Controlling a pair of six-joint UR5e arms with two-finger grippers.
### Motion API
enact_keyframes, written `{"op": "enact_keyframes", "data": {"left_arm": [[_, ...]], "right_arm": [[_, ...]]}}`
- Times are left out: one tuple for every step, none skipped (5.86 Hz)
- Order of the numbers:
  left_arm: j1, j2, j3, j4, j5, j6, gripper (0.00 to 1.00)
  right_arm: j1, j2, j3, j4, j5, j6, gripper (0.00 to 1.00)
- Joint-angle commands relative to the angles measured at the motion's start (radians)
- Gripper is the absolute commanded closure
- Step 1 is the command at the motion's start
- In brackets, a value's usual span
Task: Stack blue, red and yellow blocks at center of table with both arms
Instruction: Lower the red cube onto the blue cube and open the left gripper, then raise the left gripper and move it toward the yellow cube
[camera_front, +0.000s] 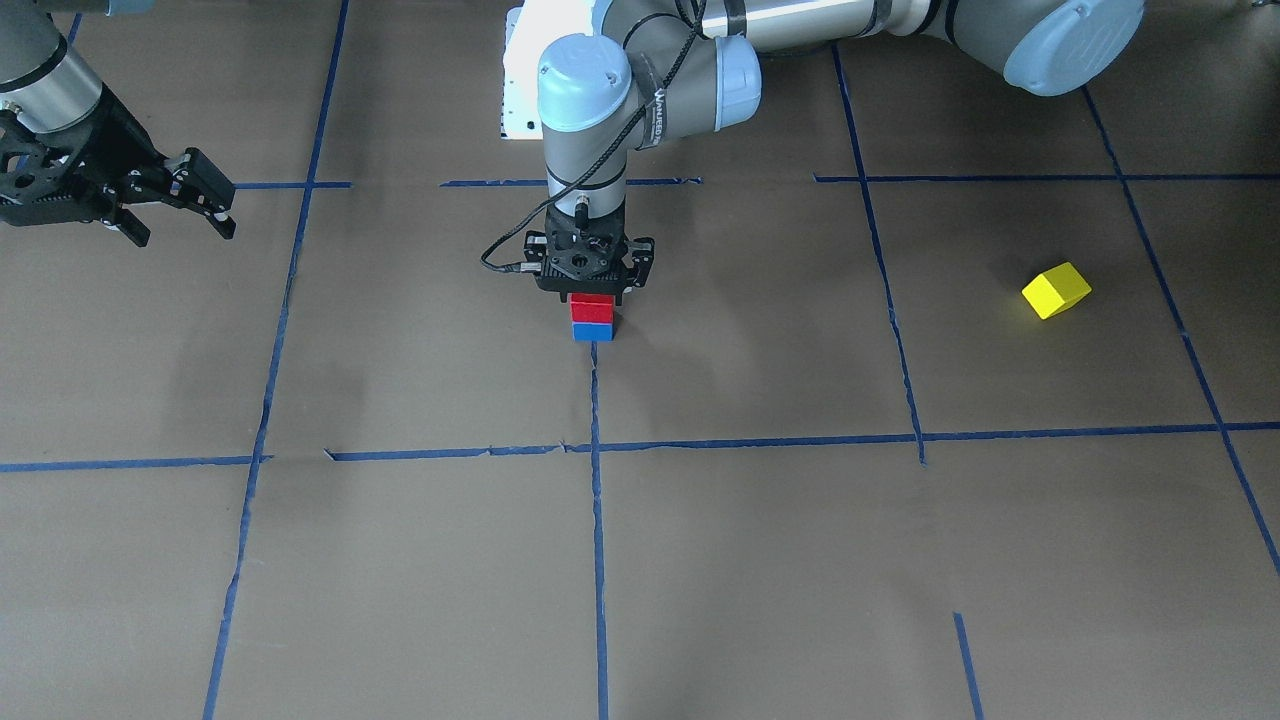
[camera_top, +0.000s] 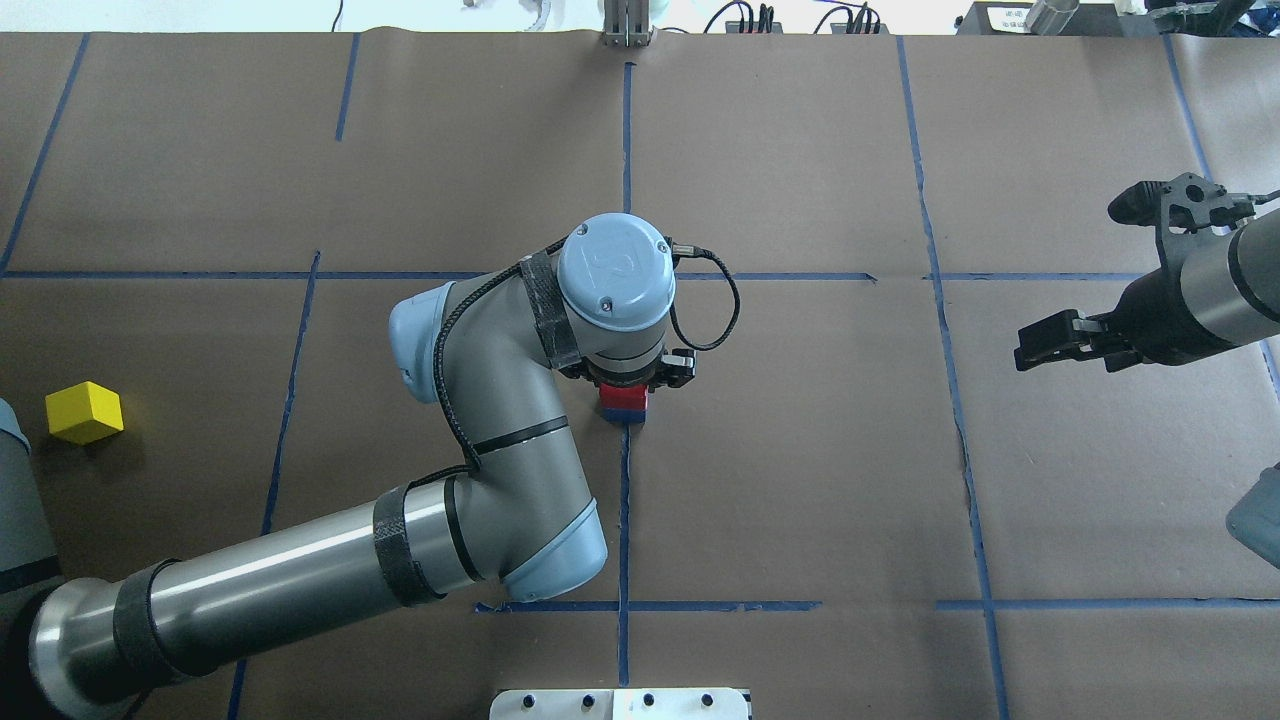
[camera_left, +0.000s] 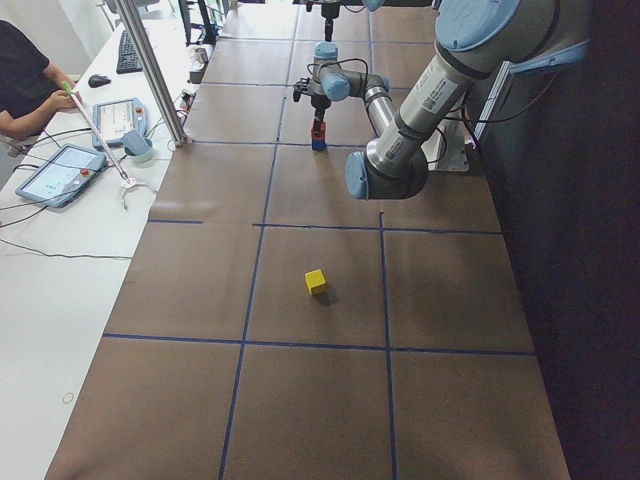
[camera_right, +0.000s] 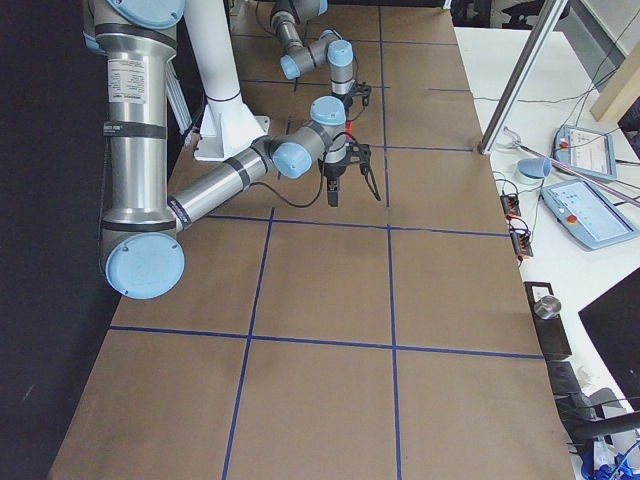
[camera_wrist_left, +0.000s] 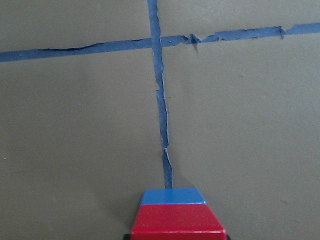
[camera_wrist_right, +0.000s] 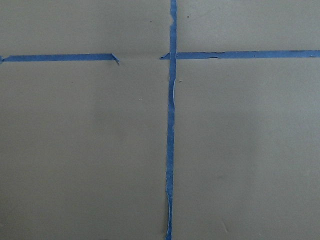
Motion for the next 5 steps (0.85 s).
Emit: {"op": "enact_keyframes", "data": {"left_arm": [[-0.009,-0.002,-0.067,0.000,0.000,-0.006,0.00],[-0.056,0.005,-0.163,0.013,-0.007,-0.009,0.00],[-0.083,0.094,-0.263,0.013,-0.011,0.002,0.00],[-0.127,0.242,-0.370,0.000,-0.054,0.055,0.00],[-0.193,0.352,-0.452,0.003,-0.144,0.233,0.00]], "right_arm": [[0.001,0.000,0.003,0.000,0.002,0.000,0.00],[0.001,0.000,0.001,0.000,0.005,-0.002,0.00],[0.001,-0.002,0.000,0.000,0.007,-0.006,0.00],[0.004,-0.008,0.001,0.002,0.010,-0.012,0.00],[0.007,-0.011,0.003,0.002,0.011,-0.015,0.00]]}}
